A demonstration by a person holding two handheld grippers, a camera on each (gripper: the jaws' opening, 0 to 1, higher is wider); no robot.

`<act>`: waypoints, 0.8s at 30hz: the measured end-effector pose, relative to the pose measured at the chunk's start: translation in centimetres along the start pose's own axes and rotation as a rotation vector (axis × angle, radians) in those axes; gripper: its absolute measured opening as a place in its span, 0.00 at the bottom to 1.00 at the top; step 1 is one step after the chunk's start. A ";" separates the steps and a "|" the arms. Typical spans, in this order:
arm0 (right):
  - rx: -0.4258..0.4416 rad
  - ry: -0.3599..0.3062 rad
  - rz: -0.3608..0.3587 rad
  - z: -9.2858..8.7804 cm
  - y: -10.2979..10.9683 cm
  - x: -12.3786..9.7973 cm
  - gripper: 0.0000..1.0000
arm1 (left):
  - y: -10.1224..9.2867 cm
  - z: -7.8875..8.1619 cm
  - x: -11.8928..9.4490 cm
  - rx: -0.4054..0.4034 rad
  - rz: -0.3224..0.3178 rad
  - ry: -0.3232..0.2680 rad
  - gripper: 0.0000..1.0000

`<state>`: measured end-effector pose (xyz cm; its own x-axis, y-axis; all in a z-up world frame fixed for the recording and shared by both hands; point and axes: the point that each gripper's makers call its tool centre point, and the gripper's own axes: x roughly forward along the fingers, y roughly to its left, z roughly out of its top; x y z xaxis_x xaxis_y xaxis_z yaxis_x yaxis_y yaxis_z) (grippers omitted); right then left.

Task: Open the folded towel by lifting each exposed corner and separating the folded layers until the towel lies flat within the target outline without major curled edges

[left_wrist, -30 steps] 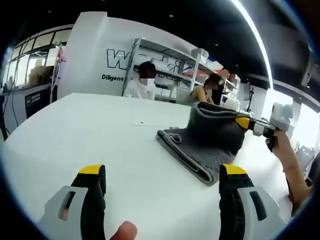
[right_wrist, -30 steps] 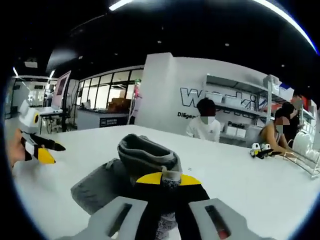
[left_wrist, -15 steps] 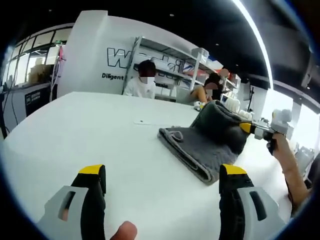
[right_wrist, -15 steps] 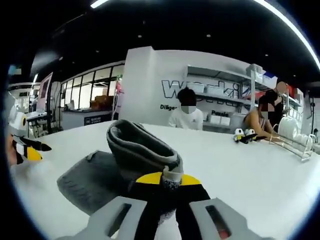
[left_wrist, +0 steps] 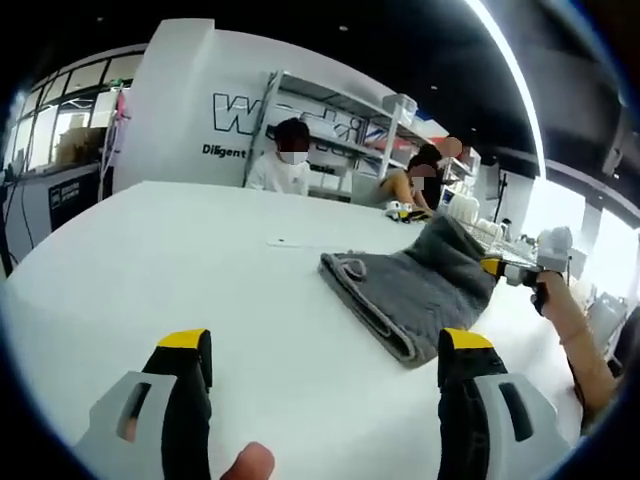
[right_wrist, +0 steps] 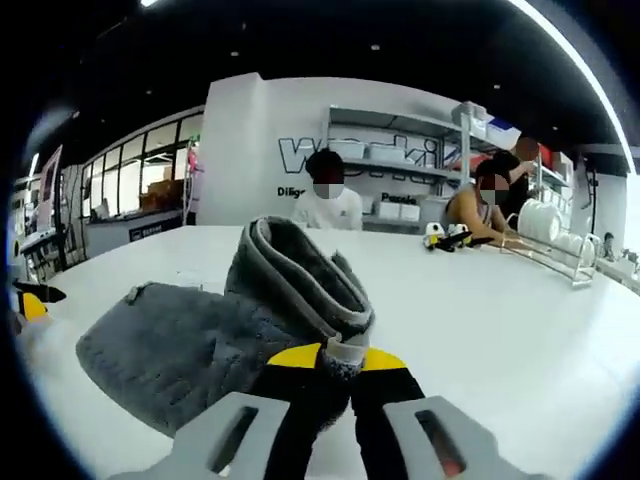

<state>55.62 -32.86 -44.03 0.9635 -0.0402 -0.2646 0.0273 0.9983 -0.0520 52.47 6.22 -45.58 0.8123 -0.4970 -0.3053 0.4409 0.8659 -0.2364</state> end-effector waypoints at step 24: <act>-0.077 0.163 -0.161 -3.1 -4.2 0.0 0.57 | -0.1 -0.2 0.0 0.010 0.001 0.011 0.92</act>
<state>54.66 -37.14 -46.76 0.8926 -0.2113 -0.3983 0.1510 0.9725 -0.1775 52.33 6.17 -45.76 0.8087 -0.4963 -0.3158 0.4433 0.8671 -0.2272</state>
